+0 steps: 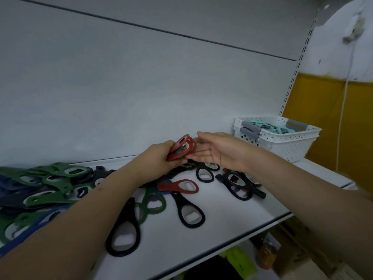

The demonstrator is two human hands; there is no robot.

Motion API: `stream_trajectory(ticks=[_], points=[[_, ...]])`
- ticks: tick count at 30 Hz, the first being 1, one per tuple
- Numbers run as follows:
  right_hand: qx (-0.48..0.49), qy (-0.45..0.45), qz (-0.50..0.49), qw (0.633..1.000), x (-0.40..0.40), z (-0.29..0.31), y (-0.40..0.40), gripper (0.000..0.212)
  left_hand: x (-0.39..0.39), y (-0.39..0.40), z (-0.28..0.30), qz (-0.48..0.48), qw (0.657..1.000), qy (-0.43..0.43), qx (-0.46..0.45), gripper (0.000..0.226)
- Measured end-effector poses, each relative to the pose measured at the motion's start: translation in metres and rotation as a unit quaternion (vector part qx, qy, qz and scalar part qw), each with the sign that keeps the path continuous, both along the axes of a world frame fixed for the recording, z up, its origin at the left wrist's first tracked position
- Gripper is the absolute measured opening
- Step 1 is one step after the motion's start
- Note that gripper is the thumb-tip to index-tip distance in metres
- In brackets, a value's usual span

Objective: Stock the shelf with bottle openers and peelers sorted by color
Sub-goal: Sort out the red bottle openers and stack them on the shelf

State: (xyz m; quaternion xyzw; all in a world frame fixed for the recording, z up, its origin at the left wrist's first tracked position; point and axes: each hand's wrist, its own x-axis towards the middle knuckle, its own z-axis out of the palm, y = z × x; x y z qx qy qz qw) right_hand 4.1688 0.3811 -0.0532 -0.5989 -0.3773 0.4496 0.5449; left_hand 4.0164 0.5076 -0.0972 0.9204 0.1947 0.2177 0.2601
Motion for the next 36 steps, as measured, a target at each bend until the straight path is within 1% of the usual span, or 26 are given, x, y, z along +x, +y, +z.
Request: stream_trajectory(ticks=[1, 2, 3, 4, 6, 7, 8, 9, 11, 13, 14, 17, 18, 20, 22, 23, 24, 25, 26, 28, 29, 30, 32, 33, 35, 36], points=[[0.004, -0.04, -0.009, 0.999, 0.0, -0.001, -0.002, 0.037, -0.001, 0.0, 0.002, 0.014, 1.0, -0.012, -0.011, 0.029], [0.0, -0.107, -0.011, 0.994, 0.0, -0.002, -0.005, 0.037, -0.002, -0.001, 0.005, 0.034, 0.999, -0.024, -0.019, 0.035], [-0.012, -0.197, -0.002, 0.98, -0.001, -0.005, -0.009, 0.037, -0.003, 0.0, 0.007, 0.057, 0.997, -0.034, -0.025, 0.044], [-0.028, -0.303, 0.019, 0.952, -0.002, -0.008, -0.015, 0.036, -0.005, -0.001, 0.01, 0.079, 0.995, -0.046, -0.036, 0.051], [-0.065, -0.492, 0.097, 0.863, -0.004, -0.016, -0.022, 0.035, -0.008, 0.0, 0.013, 0.087, 0.989, -0.077, -0.095, 0.056], [-0.072, -0.557, 0.137, 0.816, -0.006, -0.022, -0.024, 0.038, -0.008, -0.001, 0.013, 0.073, 0.984, -0.094, -0.135, 0.054], [-0.058, -0.599, 0.161, 0.782, -0.007, -0.028, -0.025, 0.041, -0.008, -0.001, 0.013, 0.054, 0.978, -0.109, -0.168, 0.05], [-0.029, -0.621, 0.167, 0.765, -0.007, -0.033, -0.024, 0.041, -0.007, -0.001, 0.012, 0.039, 0.975, -0.116, -0.185, 0.045], [0.045, -0.661, 0.14, 0.736, -0.002, -0.041, -0.023, 0.03, -0.006, -0.001, 0.013, 0.025, 0.978, -0.106, -0.179, 0.037], [0.098, -0.702, 0.092, 0.699, 0.004, -0.042, -0.025, 0.023, -0.006, -0.002, 0.015, 0.007, 0.982, -0.083, -0.171, 0.042], [0.119, -0.71, 0.068, 0.691, 0.006, -0.04, -0.026, 0.022, -0.007, -0.004, 0.017, -0.005, 0.982, -0.069, -0.173, 0.046], [0.196, -0.692, -0.006, 0.694, 0.01, -0.029, -0.028, 0.018, -0.008, -0.017, 0.023, -0.041, 0.984, -0.026, -0.169, 0.053], [0.207, -0.671, -0.038, 0.711, 0.008, -0.025, -0.028, 0.015, -0.007, -0.021, 0.023, -0.059, 0.982, -0.02, -0.18, 0.05], [0.186, -0.589, -0.08, 0.782, 0.001, -0.014, -0.029, 0.014, -0.002, -0.027, 0.018, -0.097, 0.973, -0.012, -0.207, 0.038], [0.132, -0.474, -0.064, 0.868, 0.0, -0.003, -0.033, 0.025, 0.002, -0.029, 0.013, -0.116, 0.967, -0.007, -0.225, 0.032], [0.092, -0.438, -0.053, 0.893, 0.005, 0.003, -0.038, 0.03, 0.004, -0.03, 0.011, -0.115, 0.966, -0.008, -0.231, 0.031], [0.043, -0.439, -0.048, 0.896, 0.014, 0.009, -0.045, 0.033, 0.005, -0.03, 0.01, -0.108, 0.966, -0.014, -0.237, 0.029], [-0.009, -0.471, -0.05, 0.881, 0.024, 0.014, -0.054, 0.034, 0.006, -0.03, 0.009, -0.098, 0.965, -0.021, -0.242, 0.026], [-0.068, -0.518, -0.054, 0.851, 0.034, 0.017, -0.064, 0.035, 0.007, -0.029, 0.009, -0.089, 0.965, -0.029, -0.246, 0.022], [-0.156, -0.597, -0.048, 0.785, 0.046, 0.012, -0.085, 0.046, 0.008, -0.031, 0.01, -0.077, 0.961, -0.04, -0.261, 0.019], [-0.177, -0.615, -0.041, 0.768, 0.048, 0.003, -0.094, 0.053, 0.009, -0.032, 0.011, -0.075, 0.958, -0.048, -0.272, 0.02], [-0.19, -0.617, -0.032, 0.763, 0.046, -0.009, -0.102, 0.061, 0.011, -0.033, 0.01, -0.072, 0.956, -0.055, -0.281, 0.021], [-0.219, -0.587, -0.018, 0.779, 0.037, -0.04, -0.11, 0.081, 0.012, -0.035, 0.008, -0.063, 0.955, -0.064, -0.282, 0.021], [-0.233, -0.578, -0.017, 0.782, 0.03, -0.054, -0.11, 0.087, 0.013, -0.036, 0.007, -0.059, 0.957, -0.066, -0.278, 0.02], [-0.23, -0.591, -0.033, 0.772, 0.018, -0.071, -0.1, 0.085, 0.014, -0.037, 0.005, -0.051, 0.961, -0.066, -0.264, 0.02], [-0.214, -0.588, -0.038, 0.779, 0.011, -0.072, -0.092, 0.082, 0.015, -0.038, 0.005, -0.044, 0.964, -0.068, -0.251, 0.021]])
